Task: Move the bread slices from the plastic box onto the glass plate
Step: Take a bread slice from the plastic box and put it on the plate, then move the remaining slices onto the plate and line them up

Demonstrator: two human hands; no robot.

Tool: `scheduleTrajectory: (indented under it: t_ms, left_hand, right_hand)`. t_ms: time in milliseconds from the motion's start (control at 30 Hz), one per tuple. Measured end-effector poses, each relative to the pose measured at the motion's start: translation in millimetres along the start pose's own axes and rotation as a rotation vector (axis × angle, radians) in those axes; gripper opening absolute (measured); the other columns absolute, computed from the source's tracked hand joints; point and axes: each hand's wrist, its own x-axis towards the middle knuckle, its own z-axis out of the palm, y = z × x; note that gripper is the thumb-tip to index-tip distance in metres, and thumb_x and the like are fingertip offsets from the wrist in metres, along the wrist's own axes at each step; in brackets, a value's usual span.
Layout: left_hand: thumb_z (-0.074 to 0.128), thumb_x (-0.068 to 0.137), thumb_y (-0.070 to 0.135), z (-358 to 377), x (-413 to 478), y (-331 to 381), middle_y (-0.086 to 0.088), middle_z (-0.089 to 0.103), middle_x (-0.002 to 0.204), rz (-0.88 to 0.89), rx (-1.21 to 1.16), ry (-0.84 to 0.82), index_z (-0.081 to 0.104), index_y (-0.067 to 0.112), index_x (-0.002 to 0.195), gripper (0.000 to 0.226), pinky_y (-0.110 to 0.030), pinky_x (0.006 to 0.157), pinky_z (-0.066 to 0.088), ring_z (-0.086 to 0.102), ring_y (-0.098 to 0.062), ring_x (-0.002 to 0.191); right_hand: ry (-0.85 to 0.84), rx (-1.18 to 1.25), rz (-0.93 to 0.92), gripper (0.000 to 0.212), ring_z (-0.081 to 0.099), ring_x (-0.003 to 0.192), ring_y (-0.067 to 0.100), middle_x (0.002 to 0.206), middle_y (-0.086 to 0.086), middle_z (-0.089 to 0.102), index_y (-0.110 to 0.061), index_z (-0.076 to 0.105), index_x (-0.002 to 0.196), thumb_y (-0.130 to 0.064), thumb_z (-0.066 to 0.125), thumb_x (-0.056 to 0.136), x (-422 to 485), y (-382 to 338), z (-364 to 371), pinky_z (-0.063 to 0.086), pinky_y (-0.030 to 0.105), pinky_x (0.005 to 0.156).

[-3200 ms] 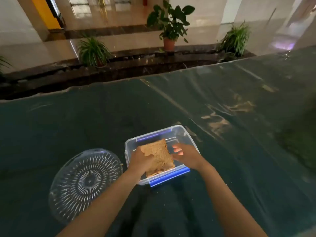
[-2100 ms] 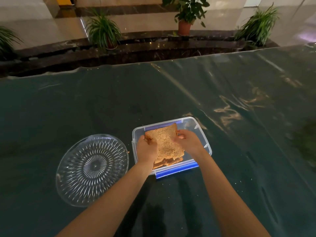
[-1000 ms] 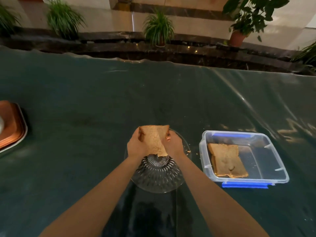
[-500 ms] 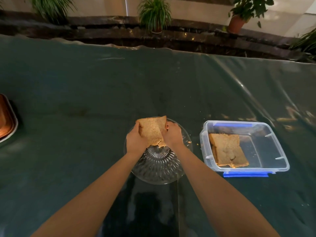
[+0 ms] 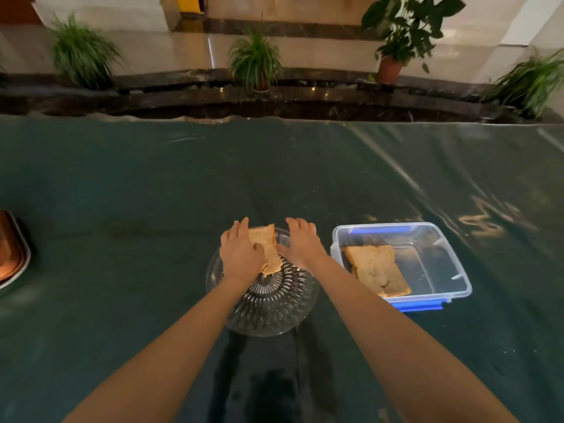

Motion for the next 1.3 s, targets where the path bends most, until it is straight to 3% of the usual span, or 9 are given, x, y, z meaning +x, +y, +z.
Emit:
scheduleTrajectory:
  t_ms: [167, 433, 700, 833, 933, 1033, 1167, 1233, 1300]
  left_hand:
    - [0.050, 0.090, 0.013, 6, -9, 48, -0.010, 0.048, 0.146, 0.127, 0.003, 0.045, 0.042, 0.009, 0.142, 0.053, -0.037, 0.113, 0.027, 0.035, -0.029, 0.137]
    - [0.051, 0.090, 0.015, 49, -41, 132, -0.003, 0.053, 0.141, 0.293, 0.063, 0.009, 0.046, 0.018, 0.140, 0.050, -0.038, 0.109, 0.033, 0.039, -0.023, 0.134]
    - [0.051, 0.094, 0.015, 109, -62, 172, -0.009, 0.053, 0.142, 0.348, 0.045, -0.213, 0.046, 0.011, 0.140, 0.047, -0.033, 0.114, 0.036, 0.046, -0.024, 0.134]
    - [0.050, 0.096, 0.020, 135, -65, 175, -0.010, 0.058, 0.136, 0.286, 0.096, -0.294, 0.048, 0.008, 0.137, 0.043, -0.032, 0.107, 0.041, 0.055, -0.025, 0.126]
    - [0.048, 0.097, 0.015, 148, -59, 172, -0.011, 0.058, 0.132, 0.124, 0.051, -0.408, 0.049, 0.006, 0.132, 0.037, -0.022, 0.094, 0.045, 0.058, -0.025, 0.119]
    - [0.043, 0.098, 0.015, 156, -48, 173, -0.014, 0.056, 0.132, -0.060, -0.035, -0.451, 0.048, 0.004, 0.130, 0.034, -0.017, 0.084, 0.045, 0.056, -0.024, 0.110]
    - [0.047, 0.093, 0.012, 160, -39, 179, -0.019, 0.040, 0.145, -0.332, -0.212, -0.325, 0.035, 0.006, 0.142, 0.051, -0.038, 0.104, 0.043, 0.048, -0.034, 0.127]
    - [0.042, 0.096, 0.011, 163, -42, 178, -0.015, 0.027, 0.154, -0.370, -0.268, -0.300, 0.019, 0.011, 0.151, 0.060, -0.036, 0.106, 0.042, 0.043, -0.032, 0.133]
    - [0.042, 0.097, 0.010, 165, -44, 176, -0.014, 0.023, 0.156, -0.380, -0.287, -0.268, 0.017, 0.012, 0.152, 0.061, -0.035, 0.107, 0.041, 0.040, -0.032, 0.135]
  right_hand:
    - [0.091, 0.004, 0.012, 0.068, 0.026, 0.136, 0.033, 0.149, 0.012, 0.033, -0.008, 0.029, 0.142, -0.036, 0.058, 0.087, -16, 34, -39, 0.025, 0.041, 0.113]
    - [0.167, 0.051, 0.156, 0.065, 0.030, 0.135, 0.030, 0.147, 0.008, 0.037, -0.018, 0.034, 0.141, -0.039, 0.060, 0.085, -53, 115, -82, 0.030, 0.045, 0.110]
    - [0.106, 0.061, 0.335, 0.068, 0.031, 0.139, 0.034, 0.150, 0.012, 0.035, -0.017, 0.028, 0.143, -0.045, 0.055, 0.088, -73, 177, -84, 0.031, 0.047, 0.111]
    - [0.033, 0.128, 0.408, 0.065, 0.034, 0.138, 0.033, 0.148, 0.012, 0.038, -0.016, 0.032, 0.142, -0.041, 0.057, 0.088, -74, 201, -75, 0.032, 0.046, 0.112]
    - [-0.076, 0.163, 0.461, 0.056, 0.043, 0.129, 0.035, 0.140, 0.017, 0.046, -0.009, 0.042, 0.135, -0.034, 0.058, 0.087, -69, 213, -70, 0.037, 0.043, 0.107]
    - [-0.120, 0.164, 0.455, 0.047, 0.051, 0.124, 0.030, 0.136, 0.010, 0.053, -0.013, 0.045, 0.133, -0.034, 0.053, 0.092, -64, 216, -64, 0.042, 0.039, 0.107]
    - [-0.111, 0.224, 0.480, 0.037, 0.057, 0.114, 0.029, 0.126, 0.010, 0.059, -0.012, 0.051, 0.126, -0.028, 0.052, 0.093, -54, 218, -62, 0.050, 0.036, 0.098]
    - [-0.096, 0.234, 0.478, 0.032, 0.059, 0.111, 0.028, 0.123, 0.011, 0.061, -0.010, 0.053, 0.123, -0.025, 0.052, 0.093, -49, 219, -61, 0.049, 0.033, 0.095]
    - [-0.100, 0.246, 0.477, 0.033, 0.058, 0.113, 0.029, 0.125, 0.012, 0.060, -0.009, 0.053, 0.123, -0.024, 0.049, 0.095, -46, 217, -59, 0.046, 0.033, 0.097]
